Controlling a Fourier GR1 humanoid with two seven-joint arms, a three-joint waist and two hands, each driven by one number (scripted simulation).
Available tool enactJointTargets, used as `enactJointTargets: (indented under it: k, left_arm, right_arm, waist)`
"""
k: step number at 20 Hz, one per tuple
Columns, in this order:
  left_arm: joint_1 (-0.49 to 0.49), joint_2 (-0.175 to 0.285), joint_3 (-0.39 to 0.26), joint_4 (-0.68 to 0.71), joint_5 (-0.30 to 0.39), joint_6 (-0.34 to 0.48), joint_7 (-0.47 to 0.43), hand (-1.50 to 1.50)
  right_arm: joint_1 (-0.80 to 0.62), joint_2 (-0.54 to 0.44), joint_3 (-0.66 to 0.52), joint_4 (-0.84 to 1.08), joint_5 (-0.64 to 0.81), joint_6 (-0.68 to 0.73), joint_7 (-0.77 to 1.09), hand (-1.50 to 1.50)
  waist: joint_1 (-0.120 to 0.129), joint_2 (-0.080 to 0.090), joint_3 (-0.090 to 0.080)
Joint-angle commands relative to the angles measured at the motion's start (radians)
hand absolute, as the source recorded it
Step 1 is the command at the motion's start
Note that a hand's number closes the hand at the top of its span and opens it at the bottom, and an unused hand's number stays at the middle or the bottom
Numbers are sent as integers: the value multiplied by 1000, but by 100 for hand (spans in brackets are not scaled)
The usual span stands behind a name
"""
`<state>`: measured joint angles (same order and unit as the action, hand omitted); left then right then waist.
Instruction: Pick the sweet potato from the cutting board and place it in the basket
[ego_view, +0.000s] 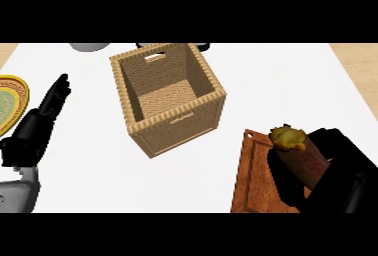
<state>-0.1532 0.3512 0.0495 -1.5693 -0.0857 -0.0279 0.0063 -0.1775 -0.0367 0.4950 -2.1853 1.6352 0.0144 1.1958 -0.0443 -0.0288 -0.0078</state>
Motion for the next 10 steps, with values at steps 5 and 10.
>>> enactJointTargets:
  k: [5,10]
  left_arm:
    - [-42,-24,-44,10,-17,-13,-3,0]
    - [-68,-10,-31,21,-8,-26,-9,0]
  right_arm:
    - [-350,36,81,-29,47,209,269,150]
    - [-459,36,2,63,-77,228,291,150]
  waist:
    - [62,22,0]
    - [88,27,1]
